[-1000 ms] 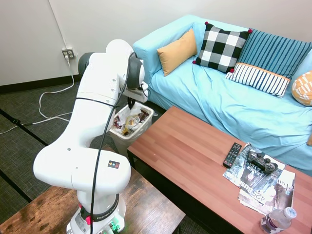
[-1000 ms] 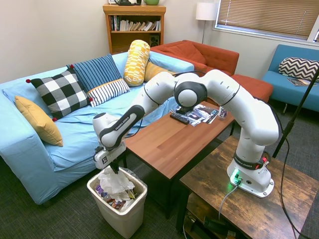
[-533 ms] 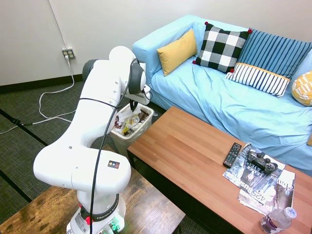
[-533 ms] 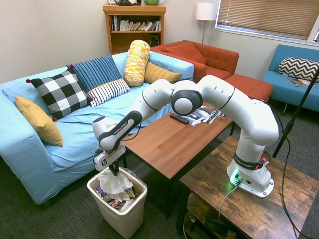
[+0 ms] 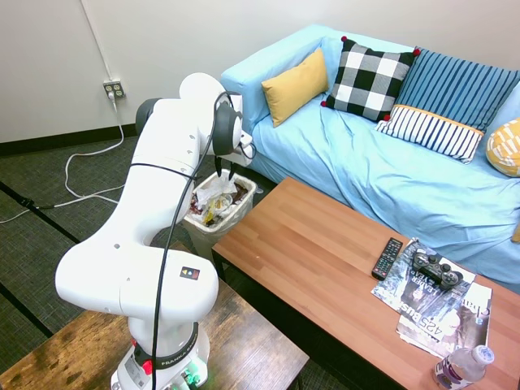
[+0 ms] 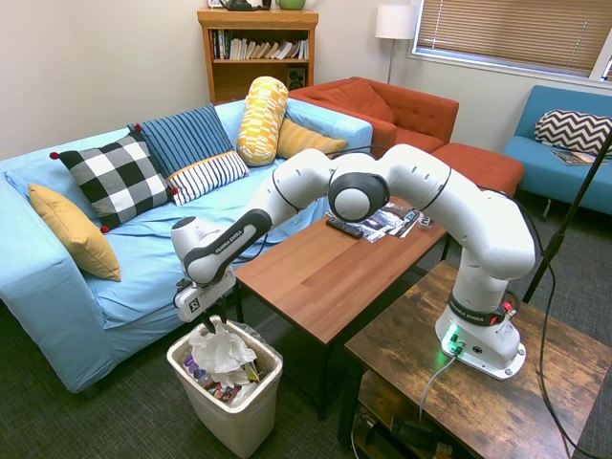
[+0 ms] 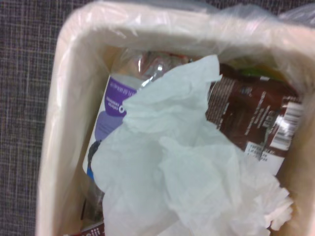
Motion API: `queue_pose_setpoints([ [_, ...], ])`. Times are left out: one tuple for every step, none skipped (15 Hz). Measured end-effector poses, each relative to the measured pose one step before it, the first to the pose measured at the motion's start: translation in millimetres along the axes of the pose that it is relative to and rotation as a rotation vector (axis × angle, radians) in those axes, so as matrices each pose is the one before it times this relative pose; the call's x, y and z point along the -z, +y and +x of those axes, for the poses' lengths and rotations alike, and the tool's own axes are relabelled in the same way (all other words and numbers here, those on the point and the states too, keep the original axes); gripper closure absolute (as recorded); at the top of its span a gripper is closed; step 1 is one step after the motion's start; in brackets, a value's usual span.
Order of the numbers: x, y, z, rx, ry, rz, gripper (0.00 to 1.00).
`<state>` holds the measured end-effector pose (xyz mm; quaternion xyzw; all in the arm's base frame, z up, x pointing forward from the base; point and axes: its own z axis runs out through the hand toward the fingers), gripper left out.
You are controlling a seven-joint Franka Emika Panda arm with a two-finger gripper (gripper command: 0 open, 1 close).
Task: Throw the tissue in the trash bin
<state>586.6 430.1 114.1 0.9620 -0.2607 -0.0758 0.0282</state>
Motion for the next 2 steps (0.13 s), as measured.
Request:
queue_pose_setpoints([
  [11.59, 0.26, 2.44, -0.01040, 0.02015, 0.00546, 0.00],
  [10.31, 1.80, 3.78, -0.01060, 0.01759, 0.00322, 0.00],
])
